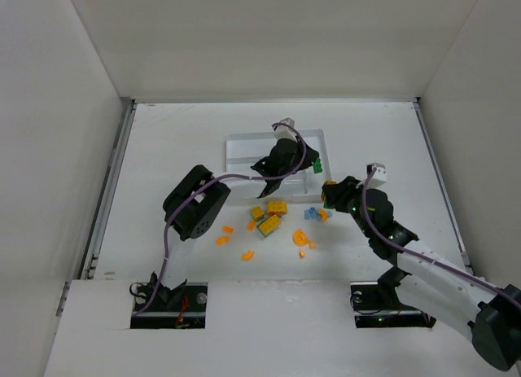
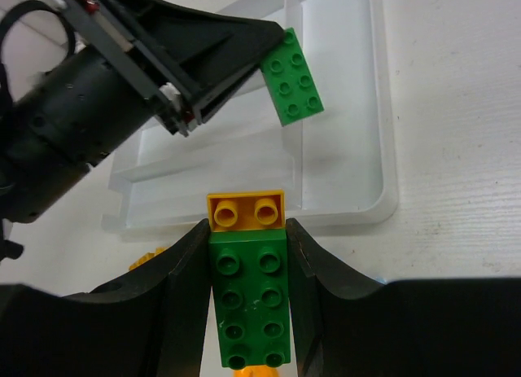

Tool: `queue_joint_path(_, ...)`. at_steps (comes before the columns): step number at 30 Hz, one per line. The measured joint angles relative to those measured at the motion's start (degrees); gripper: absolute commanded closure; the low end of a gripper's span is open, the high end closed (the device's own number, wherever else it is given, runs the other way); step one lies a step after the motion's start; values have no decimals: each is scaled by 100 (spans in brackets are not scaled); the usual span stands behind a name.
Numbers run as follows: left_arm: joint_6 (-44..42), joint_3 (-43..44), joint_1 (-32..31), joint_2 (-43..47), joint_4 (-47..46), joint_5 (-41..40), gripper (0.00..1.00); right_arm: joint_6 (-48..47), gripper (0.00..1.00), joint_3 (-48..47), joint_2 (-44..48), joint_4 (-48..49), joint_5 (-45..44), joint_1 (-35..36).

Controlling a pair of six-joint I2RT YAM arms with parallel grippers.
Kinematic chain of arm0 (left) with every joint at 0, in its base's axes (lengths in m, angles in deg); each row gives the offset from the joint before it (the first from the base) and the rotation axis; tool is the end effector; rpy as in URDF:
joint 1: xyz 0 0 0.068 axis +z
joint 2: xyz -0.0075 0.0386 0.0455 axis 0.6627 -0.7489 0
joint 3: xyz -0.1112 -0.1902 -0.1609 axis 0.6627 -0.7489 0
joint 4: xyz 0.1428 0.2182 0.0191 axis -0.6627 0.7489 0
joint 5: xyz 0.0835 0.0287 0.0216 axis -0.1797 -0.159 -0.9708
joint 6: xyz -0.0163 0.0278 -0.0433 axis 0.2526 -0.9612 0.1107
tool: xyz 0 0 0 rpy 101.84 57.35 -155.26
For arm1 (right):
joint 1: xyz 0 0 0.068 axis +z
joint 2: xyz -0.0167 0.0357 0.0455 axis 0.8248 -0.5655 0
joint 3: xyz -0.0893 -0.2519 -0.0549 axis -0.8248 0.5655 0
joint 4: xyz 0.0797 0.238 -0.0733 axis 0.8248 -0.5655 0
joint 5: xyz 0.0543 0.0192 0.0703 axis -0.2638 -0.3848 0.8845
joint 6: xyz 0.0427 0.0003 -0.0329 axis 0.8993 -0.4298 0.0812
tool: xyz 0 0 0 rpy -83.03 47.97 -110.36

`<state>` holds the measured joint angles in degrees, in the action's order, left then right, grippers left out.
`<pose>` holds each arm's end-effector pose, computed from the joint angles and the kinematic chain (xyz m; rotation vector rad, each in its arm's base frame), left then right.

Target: Sort the legos into containers by color

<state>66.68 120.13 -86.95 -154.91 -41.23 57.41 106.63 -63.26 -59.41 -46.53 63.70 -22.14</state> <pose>0.3302 -0.3307 0.2060 -0.0960 1.8302 -1.1037 0.1653 0.0973 0.2232 0.2672 1.8439 0.6091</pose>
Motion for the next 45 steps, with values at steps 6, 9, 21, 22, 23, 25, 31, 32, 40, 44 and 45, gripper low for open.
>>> queue_joint_path(6,-83,264,33,-221,225,0,52,20,81,7,17,4,-44,4)
queue_joint_path(9,-105,271,59,-203,232,9,48,20,81,7,-4,4,-44,4)
queue_joint_path(21,752,-2758,212,2072,-675,721,57,352,80,-105,-157,4,581,-107)
queue_joint_path(22,946,-3117,251,2236,-931,802,56,428,80,-179,-247,11,680,-127)
queue_joint_path(23,1139,-3434,284,2347,-1180,872,55,535,80,-275,-374,26,789,-144)
queue_joint_path(25,1504,-3928,334,2433,-1620,986,54,745,80,-452,-649,111,990,-151)
queue_joint_path(31,2221,-4913,332,2610,-2822,1126,53,1569,80,-892,-1624,772,1550,-149)
queue_joint_path(32,2286,-5023,334,2704,-2970,1123,53,1714,80,-920,-1753,909,1622,-149)
queue_joint_path(40,2511,-5440,389,3250,-3547,1088,48,2695,78,-986,-2452,1781,1958,-109)
queue_joint_path(44,2514,-5442,409,3250,-3595,1084,48,3064,77,-1016,-2754,2221,2144,-33)
queue_joint_path(45,2516,-5442,424,3244,-3595,1086,48,3156,77,-1021,-2830,2337,2184,-9)
